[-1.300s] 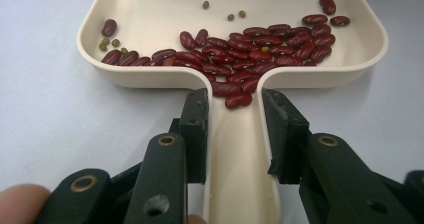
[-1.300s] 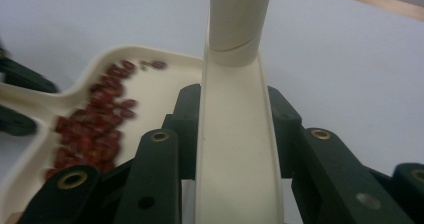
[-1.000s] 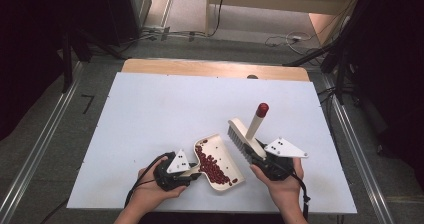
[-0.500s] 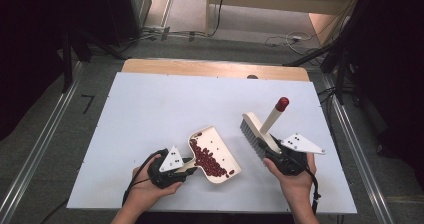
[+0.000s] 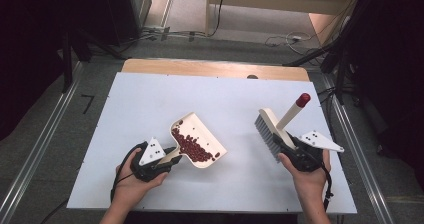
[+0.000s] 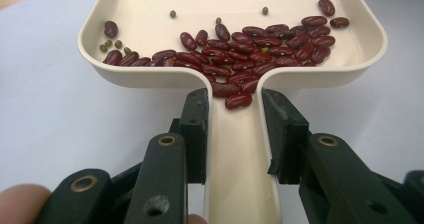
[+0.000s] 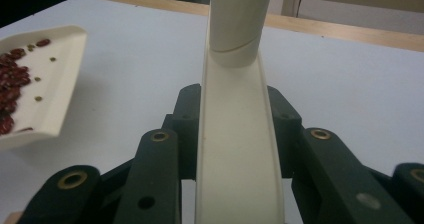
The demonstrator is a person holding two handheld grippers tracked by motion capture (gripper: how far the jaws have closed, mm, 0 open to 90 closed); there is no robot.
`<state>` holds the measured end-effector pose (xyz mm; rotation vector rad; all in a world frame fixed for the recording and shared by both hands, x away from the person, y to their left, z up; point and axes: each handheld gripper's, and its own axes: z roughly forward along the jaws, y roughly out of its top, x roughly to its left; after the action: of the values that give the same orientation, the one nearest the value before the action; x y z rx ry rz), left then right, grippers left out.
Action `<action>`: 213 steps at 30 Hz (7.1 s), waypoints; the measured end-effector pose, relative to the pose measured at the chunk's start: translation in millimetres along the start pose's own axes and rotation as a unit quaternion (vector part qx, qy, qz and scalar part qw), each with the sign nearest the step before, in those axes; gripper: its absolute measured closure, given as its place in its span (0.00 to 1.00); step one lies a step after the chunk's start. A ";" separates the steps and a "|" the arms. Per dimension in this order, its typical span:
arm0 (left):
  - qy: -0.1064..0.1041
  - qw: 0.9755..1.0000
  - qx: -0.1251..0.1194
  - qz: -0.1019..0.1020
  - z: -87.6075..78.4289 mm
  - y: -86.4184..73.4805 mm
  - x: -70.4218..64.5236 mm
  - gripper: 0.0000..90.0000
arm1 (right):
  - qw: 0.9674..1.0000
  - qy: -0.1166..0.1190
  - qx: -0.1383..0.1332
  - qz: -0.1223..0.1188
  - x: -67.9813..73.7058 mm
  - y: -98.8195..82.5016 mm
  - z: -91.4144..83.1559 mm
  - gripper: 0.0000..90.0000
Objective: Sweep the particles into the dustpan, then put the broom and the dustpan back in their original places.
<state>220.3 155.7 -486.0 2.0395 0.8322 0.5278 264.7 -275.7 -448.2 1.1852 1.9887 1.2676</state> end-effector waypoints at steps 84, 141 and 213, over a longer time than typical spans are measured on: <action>0.187 0.969 0.045 -0.155 -24.5 -64.3 57.5 0.73 | 0.985 0.149 0.056 0.072 -12.9 -45.6 15.1 0.72; 0.126 0.978 0.010 -0.167 -37.2 -56.9 65.3 0.30 | 0.987 0.082 0.130 0.036 -45.6 -43.4 16.5 0.11; 0.059 0.984 0.053 -0.161 -34.0 -65.7 61.5 1.00 | 0.973 -0.072 0.214 0.039 -106.6 18.5 139.1 0.99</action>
<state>217.6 246.4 -518.1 1.9285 1.2576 0.4308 432.0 -300.2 -497.9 1.5204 2.1859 0.7756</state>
